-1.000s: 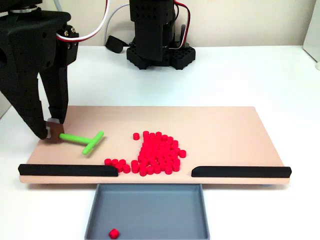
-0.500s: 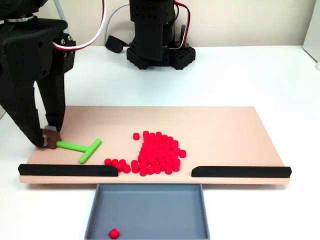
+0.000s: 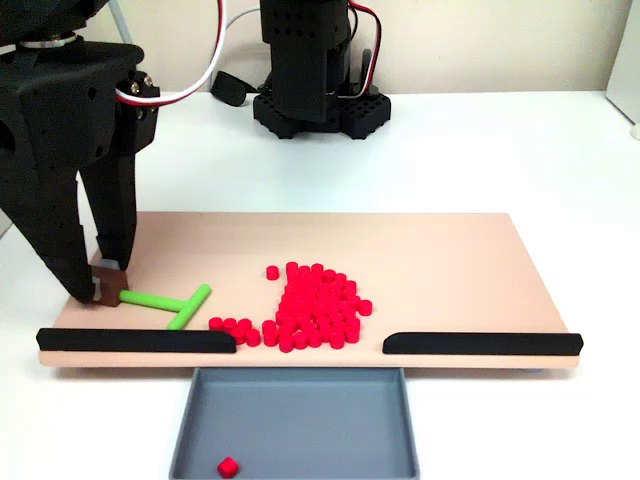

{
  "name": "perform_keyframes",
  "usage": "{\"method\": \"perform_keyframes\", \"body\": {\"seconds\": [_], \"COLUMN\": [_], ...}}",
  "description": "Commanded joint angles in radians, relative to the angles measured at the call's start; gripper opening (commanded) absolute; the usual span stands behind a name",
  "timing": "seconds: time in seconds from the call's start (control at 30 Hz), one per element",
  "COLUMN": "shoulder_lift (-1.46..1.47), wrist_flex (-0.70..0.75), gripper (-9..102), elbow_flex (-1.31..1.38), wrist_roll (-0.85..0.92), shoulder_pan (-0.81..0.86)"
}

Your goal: Gather the right side granules

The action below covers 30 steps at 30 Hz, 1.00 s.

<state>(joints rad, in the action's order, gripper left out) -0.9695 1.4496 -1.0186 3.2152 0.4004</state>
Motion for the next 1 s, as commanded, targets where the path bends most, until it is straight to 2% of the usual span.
{"method": "perform_keyframes", "body": {"seconds": [0.0,0.97], "shoulder_lift": [-0.002,-0.008], "wrist_flex": [0.003,0.009], "gripper": [0,0], "elbow_flex": [0.031,-0.003], "wrist_roll": [0.532,0.474], "shoulder_pan": [-0.014,-0.035]}}
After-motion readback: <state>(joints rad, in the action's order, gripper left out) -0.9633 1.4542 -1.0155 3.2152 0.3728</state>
